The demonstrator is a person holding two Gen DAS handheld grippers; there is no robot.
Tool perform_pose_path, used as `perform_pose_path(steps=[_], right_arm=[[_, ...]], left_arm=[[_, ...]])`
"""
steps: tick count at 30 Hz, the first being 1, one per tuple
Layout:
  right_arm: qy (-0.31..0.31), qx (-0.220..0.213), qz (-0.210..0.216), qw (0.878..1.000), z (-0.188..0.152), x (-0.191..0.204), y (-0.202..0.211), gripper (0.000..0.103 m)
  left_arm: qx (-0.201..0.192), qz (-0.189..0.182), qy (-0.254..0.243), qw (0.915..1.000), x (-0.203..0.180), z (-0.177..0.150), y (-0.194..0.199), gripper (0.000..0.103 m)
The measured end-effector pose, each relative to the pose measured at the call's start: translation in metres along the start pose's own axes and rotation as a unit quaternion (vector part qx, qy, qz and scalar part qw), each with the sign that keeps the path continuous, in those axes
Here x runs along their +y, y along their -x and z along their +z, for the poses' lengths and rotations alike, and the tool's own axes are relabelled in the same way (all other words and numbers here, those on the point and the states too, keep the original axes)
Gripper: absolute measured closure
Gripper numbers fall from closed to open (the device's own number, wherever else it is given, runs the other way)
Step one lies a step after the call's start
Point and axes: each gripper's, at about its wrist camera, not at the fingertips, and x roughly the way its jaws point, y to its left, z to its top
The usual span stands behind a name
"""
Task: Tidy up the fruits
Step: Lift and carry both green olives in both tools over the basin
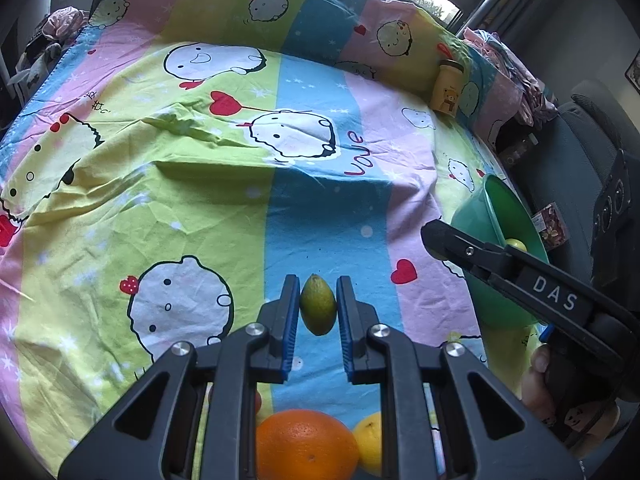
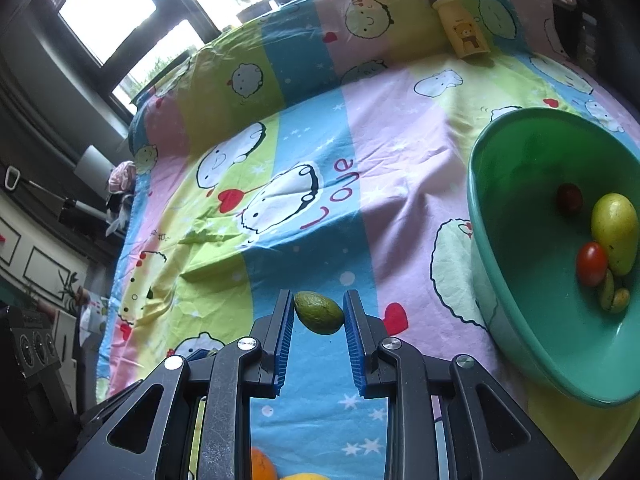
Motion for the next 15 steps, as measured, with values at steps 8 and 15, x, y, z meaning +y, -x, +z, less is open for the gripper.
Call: perform_pose_path(steps=[8, 15], right_arm=[[-0.005, -0.026, 0.007, 1.0, 0.003, -0.004, 0.018, 0.076], [-0.017, -0.042, 0.016, 0.999, 0.007, -0.013, 0.029, 0.076]], left_arm=[[-0.024, 0.005, -0.023, 0.9994, -0.02, 0.006, 0.007, 0.085], [-0.04, -0.007, -0.045, 0.9982, -0.044, 0.015, 0.01, 0.085]])
